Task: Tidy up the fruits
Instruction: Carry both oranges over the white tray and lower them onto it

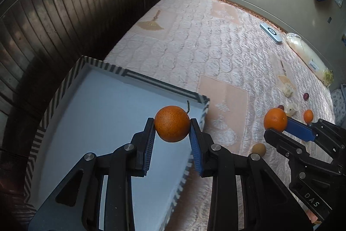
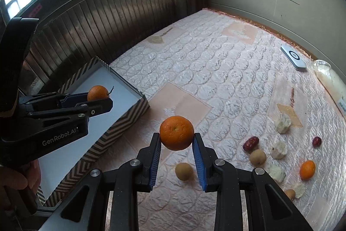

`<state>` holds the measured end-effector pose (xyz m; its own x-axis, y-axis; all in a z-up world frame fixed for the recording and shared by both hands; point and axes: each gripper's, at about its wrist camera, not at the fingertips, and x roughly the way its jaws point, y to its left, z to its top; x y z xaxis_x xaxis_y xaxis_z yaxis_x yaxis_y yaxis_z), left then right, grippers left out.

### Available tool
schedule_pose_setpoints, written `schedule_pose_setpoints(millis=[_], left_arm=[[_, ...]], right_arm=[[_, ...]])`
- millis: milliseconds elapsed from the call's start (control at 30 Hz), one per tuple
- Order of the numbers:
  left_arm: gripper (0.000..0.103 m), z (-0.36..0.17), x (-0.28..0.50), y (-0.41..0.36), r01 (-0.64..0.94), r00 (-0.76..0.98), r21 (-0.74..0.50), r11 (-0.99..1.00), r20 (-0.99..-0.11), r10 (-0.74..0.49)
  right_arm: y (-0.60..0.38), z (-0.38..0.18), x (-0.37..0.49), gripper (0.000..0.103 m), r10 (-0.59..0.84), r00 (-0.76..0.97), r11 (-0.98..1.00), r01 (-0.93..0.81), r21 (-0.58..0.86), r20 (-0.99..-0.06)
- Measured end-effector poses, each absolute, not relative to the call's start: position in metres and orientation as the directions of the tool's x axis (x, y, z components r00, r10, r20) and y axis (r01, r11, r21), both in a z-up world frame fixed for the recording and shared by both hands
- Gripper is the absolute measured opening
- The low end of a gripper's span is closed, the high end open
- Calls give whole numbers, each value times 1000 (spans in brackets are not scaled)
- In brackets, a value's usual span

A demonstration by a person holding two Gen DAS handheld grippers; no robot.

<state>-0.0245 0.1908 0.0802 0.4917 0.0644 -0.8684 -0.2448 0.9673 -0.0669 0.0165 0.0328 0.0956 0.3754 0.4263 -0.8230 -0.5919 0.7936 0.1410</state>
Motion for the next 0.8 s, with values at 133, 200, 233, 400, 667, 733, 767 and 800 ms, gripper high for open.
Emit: schedule_pose_setpoints(millis=[133, 200, 233, 400, 667, 733, 767, 800], left_arm=[[31, 73, -30, 221, -315, 470, -70, 947, -878, 91], [31, 69, -34, 234, -342, 461, -63, 938, -881, 109], [31, 67, -36, 240, -354, 456, -62, 933, -882, 114], [31, 55, -40, 257, -390, 433, -64, 919, -893, 121], [31, 42, -37, 269, -430, 406, -51, 902, -903, 143], [31, 40, -37, 272, -438, 403, -49, 897, -903, 147], [31, 38, -35, 272, -443, 398, -47, 895, -905, 149], [31, 37, -35, 273, -446, 394, -47, 894, -907, 150]], right_arm=[[60, 97, 19, 29, 467, 338, 755, -633, 170, -817], [75, 97, 19, 29, 486, 321, 735, -654, 181, -813], [82, 97, 19, 29, 492, 315, 726, -663, 182, -812], [117, 90, 21, 29, 510, 273, 681, -708, 189, -816], [154, 67, 25, 29, 488, 210, 643, -742, 186, -847], [158, 63, 27, 29, 482, 202, 642, -744, 187, -852], [160, 60, 28, 29, 479, 195, 640, -745, 188, -856], [162, 58, 28, 29, 476, 190, 638, -746, 189, -859]])
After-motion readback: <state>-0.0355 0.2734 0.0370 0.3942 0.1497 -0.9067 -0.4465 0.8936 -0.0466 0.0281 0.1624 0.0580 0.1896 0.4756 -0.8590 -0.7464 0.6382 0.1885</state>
